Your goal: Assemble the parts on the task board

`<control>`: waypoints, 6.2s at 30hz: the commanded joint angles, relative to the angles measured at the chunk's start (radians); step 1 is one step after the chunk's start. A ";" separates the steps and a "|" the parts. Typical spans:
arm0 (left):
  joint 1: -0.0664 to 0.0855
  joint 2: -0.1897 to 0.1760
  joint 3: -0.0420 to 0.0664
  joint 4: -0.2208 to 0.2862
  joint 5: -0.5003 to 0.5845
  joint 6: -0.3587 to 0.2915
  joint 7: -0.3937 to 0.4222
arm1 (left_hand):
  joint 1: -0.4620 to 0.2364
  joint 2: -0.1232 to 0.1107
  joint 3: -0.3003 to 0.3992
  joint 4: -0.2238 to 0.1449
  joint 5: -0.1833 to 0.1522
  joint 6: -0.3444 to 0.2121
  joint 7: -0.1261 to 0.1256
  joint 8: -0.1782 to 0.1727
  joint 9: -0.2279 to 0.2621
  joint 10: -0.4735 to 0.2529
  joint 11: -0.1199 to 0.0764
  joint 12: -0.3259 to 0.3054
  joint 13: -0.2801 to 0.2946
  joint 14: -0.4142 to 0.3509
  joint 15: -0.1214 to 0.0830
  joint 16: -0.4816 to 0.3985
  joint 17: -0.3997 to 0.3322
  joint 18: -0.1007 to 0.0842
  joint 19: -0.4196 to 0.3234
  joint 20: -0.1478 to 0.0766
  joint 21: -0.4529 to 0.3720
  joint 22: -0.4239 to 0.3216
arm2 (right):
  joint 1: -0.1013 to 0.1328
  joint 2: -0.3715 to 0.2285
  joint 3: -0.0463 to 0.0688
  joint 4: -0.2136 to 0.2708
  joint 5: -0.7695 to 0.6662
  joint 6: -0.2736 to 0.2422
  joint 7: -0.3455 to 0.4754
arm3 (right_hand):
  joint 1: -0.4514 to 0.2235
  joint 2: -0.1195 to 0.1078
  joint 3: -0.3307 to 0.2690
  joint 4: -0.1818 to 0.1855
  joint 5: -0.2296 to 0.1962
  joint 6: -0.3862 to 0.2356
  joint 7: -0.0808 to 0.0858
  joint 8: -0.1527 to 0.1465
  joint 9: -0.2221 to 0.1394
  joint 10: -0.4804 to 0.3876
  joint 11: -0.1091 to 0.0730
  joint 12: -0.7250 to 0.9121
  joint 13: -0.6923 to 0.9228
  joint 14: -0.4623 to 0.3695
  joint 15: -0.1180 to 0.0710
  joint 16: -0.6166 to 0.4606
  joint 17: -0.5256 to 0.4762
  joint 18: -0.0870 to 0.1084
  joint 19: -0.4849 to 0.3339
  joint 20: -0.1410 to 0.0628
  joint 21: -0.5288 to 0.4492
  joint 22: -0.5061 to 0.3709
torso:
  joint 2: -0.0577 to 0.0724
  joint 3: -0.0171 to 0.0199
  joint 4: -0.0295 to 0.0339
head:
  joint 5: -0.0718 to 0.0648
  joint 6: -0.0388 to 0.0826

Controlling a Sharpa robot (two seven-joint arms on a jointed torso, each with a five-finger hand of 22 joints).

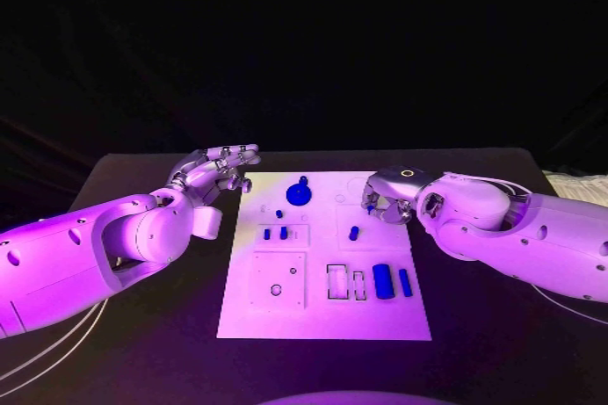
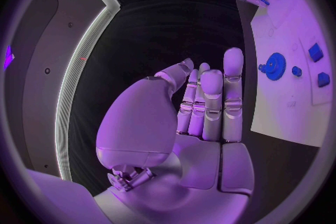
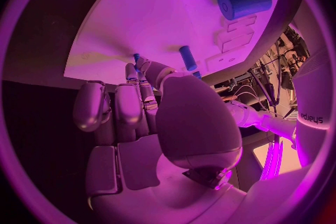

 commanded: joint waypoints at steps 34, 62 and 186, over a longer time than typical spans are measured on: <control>0.000 0.007 0.001 0.004 -0.008 0.024 -0.007 | 0.015 0.004 -0.010 -0.002 -0.001 -0.007 0.001 0.006 -0.003 -0.015 0.001 0.008 0.002 -0.010 -0.001 -0.003 -0.004 0.018 -0.005 -0.002 -0.014 -0.007 | -0.047 0.142 0.005 0.149 0.129 -0.032 0.050 | 0.006 0.003 0.025 -0.010 0.004 -0.002 0.013 -0.011 0.002 0.006 0.007 -0.018 -0.005 0.029 0.011 0.013 0.005 -0.001 0.010 0.003 0.011 0.011 | 0.002 -0.0026 -0.0021 | 0.049 -0.027; 0.000 0.011 0.001 0.000 -0.035 0.026 -0.011 | 0.007 0.004 -0.024 0.005 -0.002 -0.010 0.003 0.006 -0.004 -0.022 0.004 0.013 0.003 -0.013 0.002 -0.002 -0.008 0.018 -0.005 0.000 -0.021 -0.012 | -0.102 0.217 -0.006 0.092 0.104 -0.006 0.077 | 0.001 0.003 0.027 -0.012 0.007 -0.006 0.016 -0.014 0.002 0.002 0.011 -0.025 -0.005 0.028 0.014 0.012 0.003 0.000 0.006 0.005 0.009 0.007 | 0.001 -0.0004 -0.0036 | 0.062 -0.041; -0.009 0.009 0.000 -0.017 -0.047 0.054 -0.036 | 0.013 0.008 -0.038 0.006 0.000 -0.025 0.008 0.001 -0.009 -0.044 0.009 0.018 0.002 -0.023 0.006 -0.004 -0.022 0.021 -0.013 0.003 -0.051 -0.031 | -0.043 -0.040 0.022 0.187 0.067 0.107 -0.045 | -0.042 -0.045 -0.071 -0.009 0.008 -0.148 0.017 -0.018 -0.028 -0.152 0.026 0.021 -0.007 -0.008 0.023 -0.166 -0.204 0.038 -0.098 0.017 -0.149 -0.191 | 0.002 -0.0005 -0.0022 | 0.036 -0.024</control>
